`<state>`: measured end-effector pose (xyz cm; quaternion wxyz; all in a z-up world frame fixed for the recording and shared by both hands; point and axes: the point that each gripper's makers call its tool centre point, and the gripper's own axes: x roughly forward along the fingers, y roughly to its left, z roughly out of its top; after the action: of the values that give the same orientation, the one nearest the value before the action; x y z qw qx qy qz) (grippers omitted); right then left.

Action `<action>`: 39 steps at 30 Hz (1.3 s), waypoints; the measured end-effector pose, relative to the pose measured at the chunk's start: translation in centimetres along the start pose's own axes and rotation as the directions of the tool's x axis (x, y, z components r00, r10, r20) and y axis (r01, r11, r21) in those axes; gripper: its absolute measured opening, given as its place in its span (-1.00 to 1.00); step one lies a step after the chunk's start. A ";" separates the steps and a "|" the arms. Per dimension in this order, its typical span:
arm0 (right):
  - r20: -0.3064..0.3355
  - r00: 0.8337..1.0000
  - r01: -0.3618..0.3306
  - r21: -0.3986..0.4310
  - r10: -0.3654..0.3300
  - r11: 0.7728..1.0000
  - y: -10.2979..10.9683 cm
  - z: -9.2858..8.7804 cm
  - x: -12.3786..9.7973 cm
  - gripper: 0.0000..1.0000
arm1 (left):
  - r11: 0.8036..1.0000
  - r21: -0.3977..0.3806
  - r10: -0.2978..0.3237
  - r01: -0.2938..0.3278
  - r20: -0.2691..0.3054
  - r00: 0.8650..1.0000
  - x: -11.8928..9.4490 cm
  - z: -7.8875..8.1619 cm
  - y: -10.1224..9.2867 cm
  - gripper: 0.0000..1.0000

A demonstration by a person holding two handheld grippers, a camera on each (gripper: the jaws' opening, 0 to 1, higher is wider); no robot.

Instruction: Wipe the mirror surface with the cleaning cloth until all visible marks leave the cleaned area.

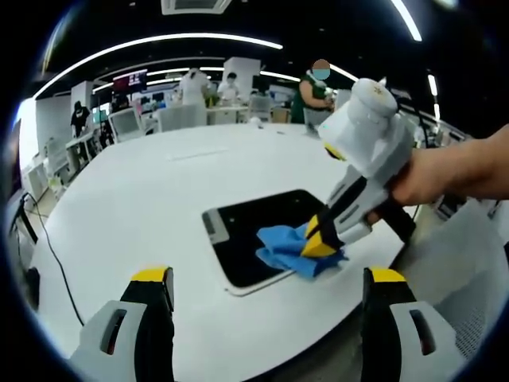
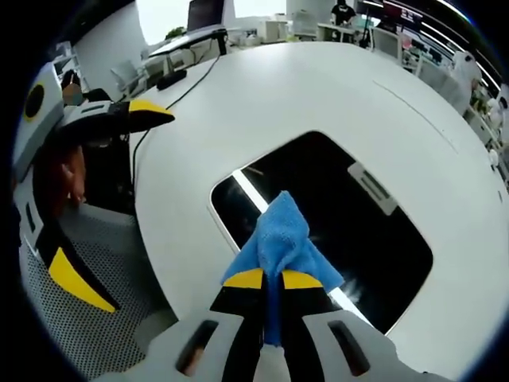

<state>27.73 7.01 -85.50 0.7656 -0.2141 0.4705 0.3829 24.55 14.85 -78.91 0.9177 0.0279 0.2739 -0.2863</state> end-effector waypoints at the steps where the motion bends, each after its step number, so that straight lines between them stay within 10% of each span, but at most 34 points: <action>1: 0.001 1.000 0.002 0.015 -0.002 1.000 0.0 0.0 0.0 -0.99 | 1.000 -0.002 0.000 0.000 0.000 1.000 0.0 0.0 0.0 0.99; 39: 0.012 0.995 0.096 0.095 -0.097 0.991 -2.3 2.1 1.0 -1.00 | 1.000 -0.002 0.002 -0.002 0.007 1.000 0.0 0.1 0.1 0.99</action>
<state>30.97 7.42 -85.45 0.7964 -0.1970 0.4706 0.3246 24.68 14.90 -78.81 0.9190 0.0262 0.2711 -0.2852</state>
